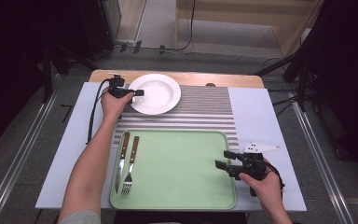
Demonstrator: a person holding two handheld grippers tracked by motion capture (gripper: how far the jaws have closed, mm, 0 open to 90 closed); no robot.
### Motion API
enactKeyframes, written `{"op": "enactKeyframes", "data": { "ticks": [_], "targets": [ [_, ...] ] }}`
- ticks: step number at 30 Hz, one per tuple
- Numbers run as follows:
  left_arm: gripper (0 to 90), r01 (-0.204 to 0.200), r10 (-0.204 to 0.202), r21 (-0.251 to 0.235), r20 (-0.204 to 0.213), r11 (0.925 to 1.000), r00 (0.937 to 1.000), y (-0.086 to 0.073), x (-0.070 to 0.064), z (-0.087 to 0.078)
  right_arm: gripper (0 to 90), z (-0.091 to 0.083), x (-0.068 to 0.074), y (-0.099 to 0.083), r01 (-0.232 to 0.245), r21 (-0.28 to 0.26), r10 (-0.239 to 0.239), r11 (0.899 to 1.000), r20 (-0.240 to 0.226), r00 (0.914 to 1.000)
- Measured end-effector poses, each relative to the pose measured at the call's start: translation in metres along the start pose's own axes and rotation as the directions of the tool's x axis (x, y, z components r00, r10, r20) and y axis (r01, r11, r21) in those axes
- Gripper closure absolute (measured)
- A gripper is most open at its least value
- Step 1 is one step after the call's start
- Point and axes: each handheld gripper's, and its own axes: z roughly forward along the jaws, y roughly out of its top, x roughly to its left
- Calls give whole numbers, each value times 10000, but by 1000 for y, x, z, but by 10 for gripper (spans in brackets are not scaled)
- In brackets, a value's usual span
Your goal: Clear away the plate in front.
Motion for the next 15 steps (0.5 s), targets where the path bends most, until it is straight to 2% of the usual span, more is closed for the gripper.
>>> {"op": "enactKeyframes", "data": {
  "ticks": [2, 4, 10, 12, 15],
  "targets": [
    [352, -62, 60, -283, -70, 9996, 10000, -4, -1, 1, 353, 1, 0, 0, 19, -3, -19, 10000, 3, 10000],
    [353, -175, 168, -354, -185, 9992, 9997, -5, -2, 1, 353, 2, 0, 0, 67, 23, -67, 10000, -17, 10000],
    [364, -153, 108, -700, -637, 9974, 9979, -10, -7, 3, 353, 3, 2, 0, 56, 89, -56, 9999, -23, 10000],
    [400, 183, -256, -871, -834, 9960, 9962, -11, -8, 2, 353, 3, 1, 1, 78, 52, -78, 10000, -21, 10000],
    [441, 476, -564, -1026, -849, 9936, 9948, -12, -7, 2, 353, 3, 1, 1, 77, 56, -76, 10000, -35, 10000]
  ]
}}
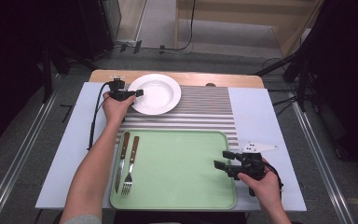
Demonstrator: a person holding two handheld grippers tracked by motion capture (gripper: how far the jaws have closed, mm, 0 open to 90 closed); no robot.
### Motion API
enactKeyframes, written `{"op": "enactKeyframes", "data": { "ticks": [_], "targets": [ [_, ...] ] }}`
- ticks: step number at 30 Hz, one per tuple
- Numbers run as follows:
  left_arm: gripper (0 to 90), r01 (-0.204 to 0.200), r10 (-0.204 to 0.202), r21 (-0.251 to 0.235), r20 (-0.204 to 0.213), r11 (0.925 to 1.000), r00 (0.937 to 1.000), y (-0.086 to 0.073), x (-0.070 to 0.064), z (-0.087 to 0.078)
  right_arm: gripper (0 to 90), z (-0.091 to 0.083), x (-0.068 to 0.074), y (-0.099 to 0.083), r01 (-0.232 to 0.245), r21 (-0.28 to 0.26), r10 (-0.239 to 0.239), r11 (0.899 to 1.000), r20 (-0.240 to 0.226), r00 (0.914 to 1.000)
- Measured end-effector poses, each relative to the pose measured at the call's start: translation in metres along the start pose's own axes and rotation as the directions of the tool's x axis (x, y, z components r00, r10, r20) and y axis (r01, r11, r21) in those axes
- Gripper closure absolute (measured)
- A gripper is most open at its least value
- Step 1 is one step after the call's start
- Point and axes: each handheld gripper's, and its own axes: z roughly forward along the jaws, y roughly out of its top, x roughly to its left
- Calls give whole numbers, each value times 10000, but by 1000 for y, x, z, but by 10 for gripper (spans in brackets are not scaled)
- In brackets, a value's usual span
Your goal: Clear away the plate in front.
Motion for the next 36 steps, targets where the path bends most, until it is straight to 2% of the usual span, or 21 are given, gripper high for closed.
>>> {"op": "enactKeyframes", "data": {
  "ticks": [6, 10, 11, 12, 13, 14, 18, 19, 20, 22, 24, 25, 27, 28, 31, 33, 36],
  "targets": [
    [446, -26, 26, -1, -155, 10000, 9999, 0, -2, 1, 353, 1, 1, 0, 25, 72, -25, 10000, -26, 10000],
    [463, -232, 234, 41, -588, 9997, 9980, 1, -7, 2, 353, 2, 0, 0, 17, 114, -17, 9999, -53, 10000],
    [480, -426, 430, 71, -842, 9991, 9955, 1, -9, 3, 353, 2, 0, 0, 13, 118, -12, 9999, -54, 10000],
    [514, -446, 450, 72, -766, 9990, 9960, 1, -9, 3, 353, 2, 0, 0, 11, 106, -10, 9999, -59, 10000],
    [524, -190, 204, 195, -767, 9996, 9968, 3, -9, 4, 353, 2, 0, 0, 12, 106, -11, 9999, -61, 10000],
    [545, -106, 127, 265, -791, 9996, 9968, 5, -9, 4, 353, 2, 0, 0, 28, 99, -27, 9999, -59, 10000],
    [614, 593, -589, 408, -97, 9974, 9982, 8, 0, 2, 353, 2, -1, 0, -11, 108, 12, 9999, -45, 10000],
    [637, 891, -901, 336, 274, 9955, 9956, 8, 4, 0, 353, 2, -1, 0, -9, 107, 10, 9999, -57, 10000],
    [664, 995, -1009, 275, 547, 9947, 9934, 9, 6, -1, 353, 3, -1, 0, -3, 108, 4, 9999, -55, 10000],
    [672, 620, -628, 191, 455, 9979, 9970, 12, 1, -4, 353, 3, -2, 0, -16, 118, 17, 9999, -62, 10000],
    [697, 541, -541, 19, 709, 9985, 9960, 16, -4, -8, 353, 3, -2, 1, -20, 90, 20, 10000, -74, 10000],
    [715, 650, -650, 44, 1202, 9979, 9906, 20, -8, -11, 353, 3, -2, 1, -21, 94, 22, 10000, -70, 10000],
    [761, 154, -176, 180, 1284, 9997, 9916, 31, -21, -15, 353, 3, -2, 1, -22, 91, 22, 10000, -75, 10000],
    [783, 96, -124, 198, 1461, 9998, 9892, 33, -24, -16, 353, 3, -2, 2, -25, 100, 26, 9999, -64, 10000],
    [802, -752, 702, 429, 1074, 9962, 9917, 45, -47, -21, 353, 4, -3, 2, -1, 77, 2, 10000, -61, 10000],
    [803, -661, 612, 605, 789, 9960, 9950, 48, -53, -23, 353, 4, -3, 3, 44, 50, -44, 10000, -53, 10000],
    [804, -707, 669, 656, 576, 9953, 9961, 50, -58, -25, 353, 4, -4, 3, 21, 36, -21, 10000, -84, 10000]
  ]
}}
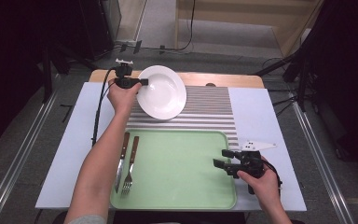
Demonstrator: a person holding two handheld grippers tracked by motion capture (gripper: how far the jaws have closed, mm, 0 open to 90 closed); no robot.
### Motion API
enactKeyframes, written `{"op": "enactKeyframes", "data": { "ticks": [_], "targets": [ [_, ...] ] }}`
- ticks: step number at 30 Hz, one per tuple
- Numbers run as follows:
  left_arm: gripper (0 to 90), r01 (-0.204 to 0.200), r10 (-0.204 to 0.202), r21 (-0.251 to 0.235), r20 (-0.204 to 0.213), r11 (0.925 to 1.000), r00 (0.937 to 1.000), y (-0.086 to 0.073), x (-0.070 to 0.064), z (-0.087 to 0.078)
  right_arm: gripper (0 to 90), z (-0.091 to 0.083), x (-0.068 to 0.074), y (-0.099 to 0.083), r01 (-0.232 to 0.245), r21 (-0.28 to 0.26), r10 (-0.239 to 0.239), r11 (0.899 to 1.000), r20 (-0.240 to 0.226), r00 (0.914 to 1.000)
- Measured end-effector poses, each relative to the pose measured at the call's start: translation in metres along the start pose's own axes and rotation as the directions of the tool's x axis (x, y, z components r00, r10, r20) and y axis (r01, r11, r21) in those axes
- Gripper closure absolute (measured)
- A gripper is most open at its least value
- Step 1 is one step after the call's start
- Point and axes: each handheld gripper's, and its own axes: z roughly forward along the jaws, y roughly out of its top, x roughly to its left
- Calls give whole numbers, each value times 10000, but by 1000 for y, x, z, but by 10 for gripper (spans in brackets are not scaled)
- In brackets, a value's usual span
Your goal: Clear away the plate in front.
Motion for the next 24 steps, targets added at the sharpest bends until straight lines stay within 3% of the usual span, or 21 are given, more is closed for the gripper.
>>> {"op": "enactKeyframes", "data": {
  "ticks": [4, 5, 9, 12, 17, 22, 24],
  "targets": [
    [804, -643, 649, 354, -168, 9973, 9977, 11, -11, -3, 353, 0, -1, 1, -9, -27, 9, 10000, 31, 10000],
    [805, -1172, 1186, 441, -297, 9921, 9925, 17, -20, -5, 353, 0, -1, 1, -10, -26, 10, 10000, 36, 10000],
    [804, -1523, 1582, 1139, -447, 9817, 9864, 31, -32, -8, 353, 0, -1, 1, -36, -23, 36, 10000, 27, 10000],
    [804, -1528, 1592, 1383, -366, 9785, 9866, 39, -36, -12, 353, 0, 0, 1, -9, -22, 9, 10000, 22, 10000],
    [804, -1329, 1345, 1415, -17, 9810, 9909, 49, -36, -23, 353, -1, -1, 0, -8, -38, 8, 10000, 25, 10000],
    [803, -1421, 1454, 1802, -52, 9733, 9894, 57, -38, -34, 353, -1, -1, 0, -5, -90, 5, 10000, -18, 10000],
    [803, -1624, 1630, 1773, 114, 9707, 9866, 58, -39, -38, 353, -1, -1, 1, -32, -111, 32, 9999, -25, 10000]
  ]
}}
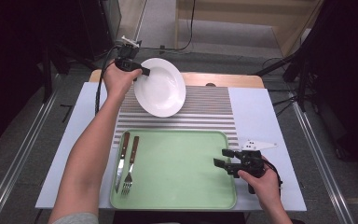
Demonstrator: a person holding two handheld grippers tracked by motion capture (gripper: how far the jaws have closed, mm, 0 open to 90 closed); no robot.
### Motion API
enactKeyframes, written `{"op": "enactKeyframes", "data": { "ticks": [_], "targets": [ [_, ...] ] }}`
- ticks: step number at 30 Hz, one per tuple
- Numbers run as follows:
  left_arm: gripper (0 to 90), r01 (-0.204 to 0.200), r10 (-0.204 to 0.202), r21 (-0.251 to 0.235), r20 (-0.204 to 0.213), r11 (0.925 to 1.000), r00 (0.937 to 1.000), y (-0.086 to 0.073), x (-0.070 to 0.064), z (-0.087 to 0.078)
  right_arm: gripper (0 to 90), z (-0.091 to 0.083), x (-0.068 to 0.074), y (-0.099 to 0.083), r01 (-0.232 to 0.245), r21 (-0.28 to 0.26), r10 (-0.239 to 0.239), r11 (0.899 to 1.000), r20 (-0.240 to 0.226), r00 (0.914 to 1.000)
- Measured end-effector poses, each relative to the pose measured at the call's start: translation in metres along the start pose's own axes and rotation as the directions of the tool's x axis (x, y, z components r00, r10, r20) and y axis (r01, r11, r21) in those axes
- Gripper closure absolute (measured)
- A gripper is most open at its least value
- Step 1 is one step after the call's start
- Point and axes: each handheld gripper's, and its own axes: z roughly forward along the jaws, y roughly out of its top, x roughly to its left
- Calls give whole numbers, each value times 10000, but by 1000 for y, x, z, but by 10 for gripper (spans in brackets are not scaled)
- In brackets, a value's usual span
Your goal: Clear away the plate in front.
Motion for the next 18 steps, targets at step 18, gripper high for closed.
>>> {"op": "enactKeyframes", "data": {
  "ticks": [18],
  "targets": [
    [803, -176, 103, 809, 895, 9966, 9959, -6, -15, -20, 353, 2, -2, 0, -131, -10, 131, 9999, -118, 9998]
  ]
}}
